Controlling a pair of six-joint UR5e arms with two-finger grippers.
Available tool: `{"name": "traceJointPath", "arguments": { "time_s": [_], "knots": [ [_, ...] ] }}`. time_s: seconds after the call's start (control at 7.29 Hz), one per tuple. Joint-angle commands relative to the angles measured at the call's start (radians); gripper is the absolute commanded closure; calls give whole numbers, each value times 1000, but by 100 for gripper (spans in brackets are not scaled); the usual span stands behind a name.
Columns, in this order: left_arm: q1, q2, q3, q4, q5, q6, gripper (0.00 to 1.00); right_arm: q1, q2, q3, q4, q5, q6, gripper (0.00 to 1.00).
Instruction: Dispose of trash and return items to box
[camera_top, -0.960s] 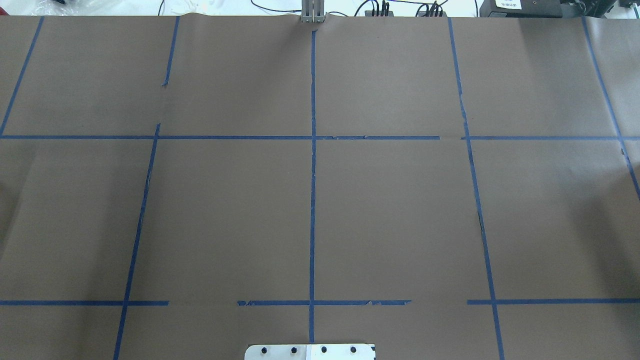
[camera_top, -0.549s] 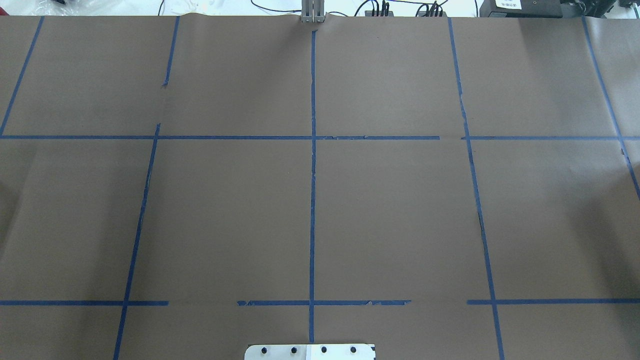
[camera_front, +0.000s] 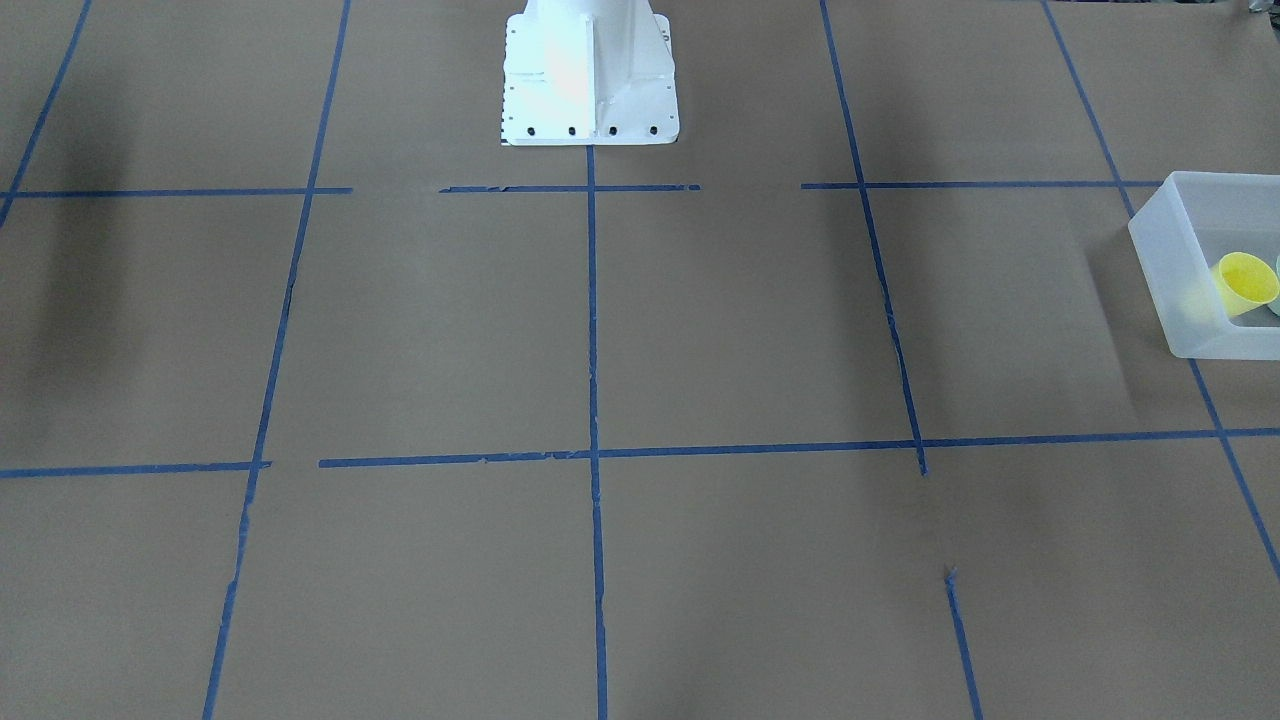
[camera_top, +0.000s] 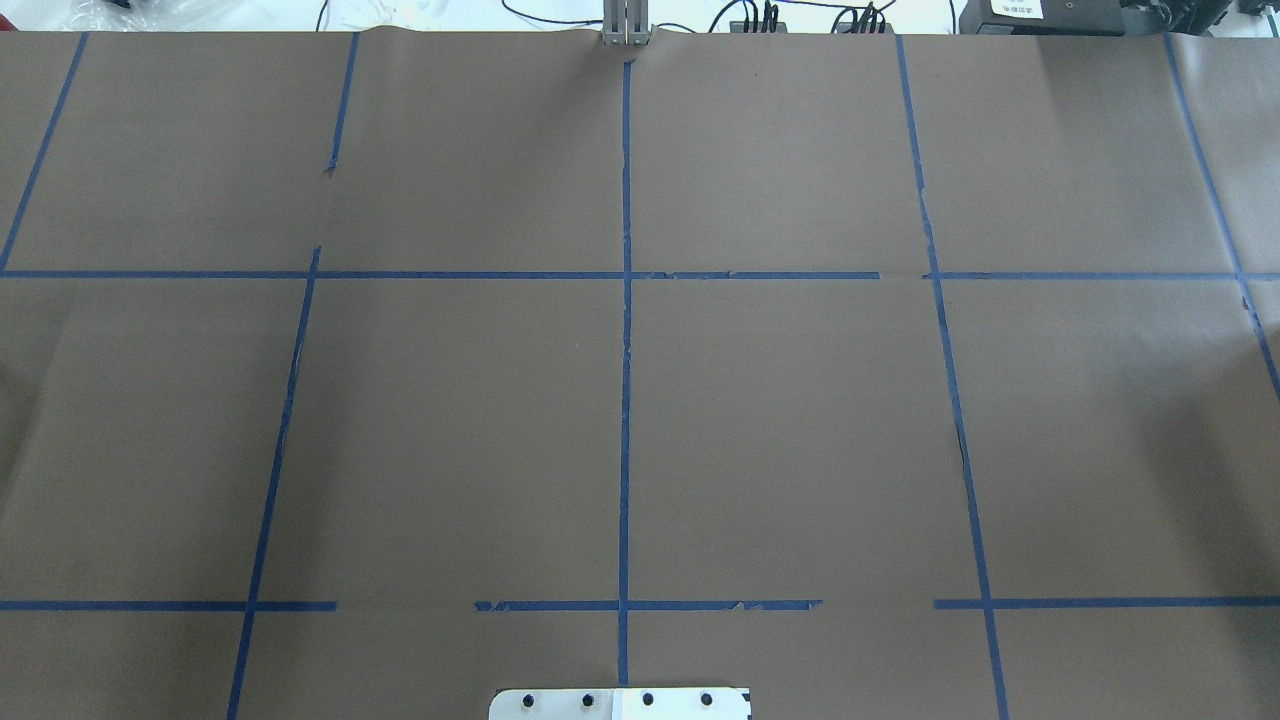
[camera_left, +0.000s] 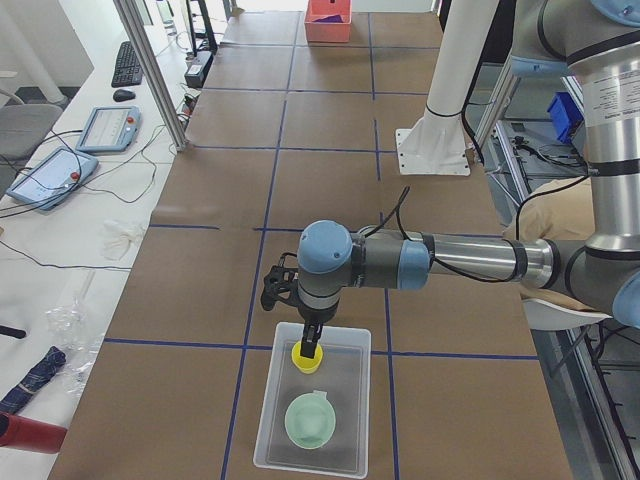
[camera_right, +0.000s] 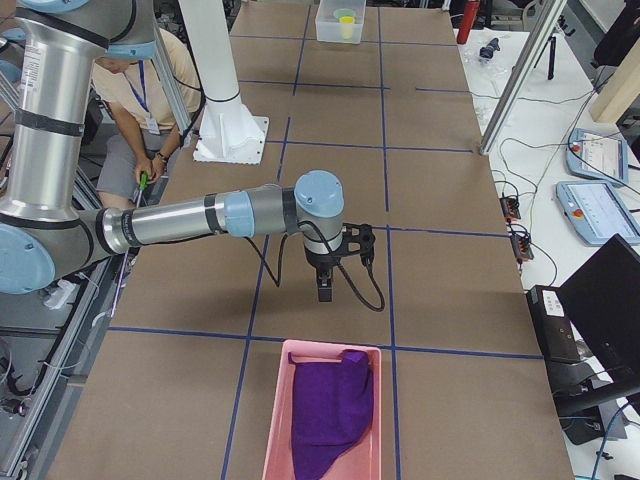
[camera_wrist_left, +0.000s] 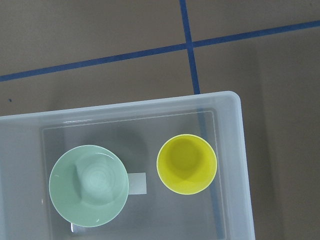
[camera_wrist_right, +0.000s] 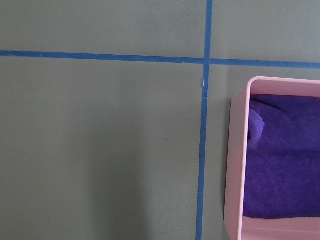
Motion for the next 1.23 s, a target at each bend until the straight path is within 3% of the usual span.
{"name": "traceJointPath", "arguments": {
  "time_s": [0.0,1.1],
  "knots": [
    [2,-12,16,10,-3,-4,0,26,-4,-26,-8,-6,-2,0],
    [0,-18,-6,-1,-20,10,0,22,-7,-58,-1,-12,-90,0]
  ]
}}
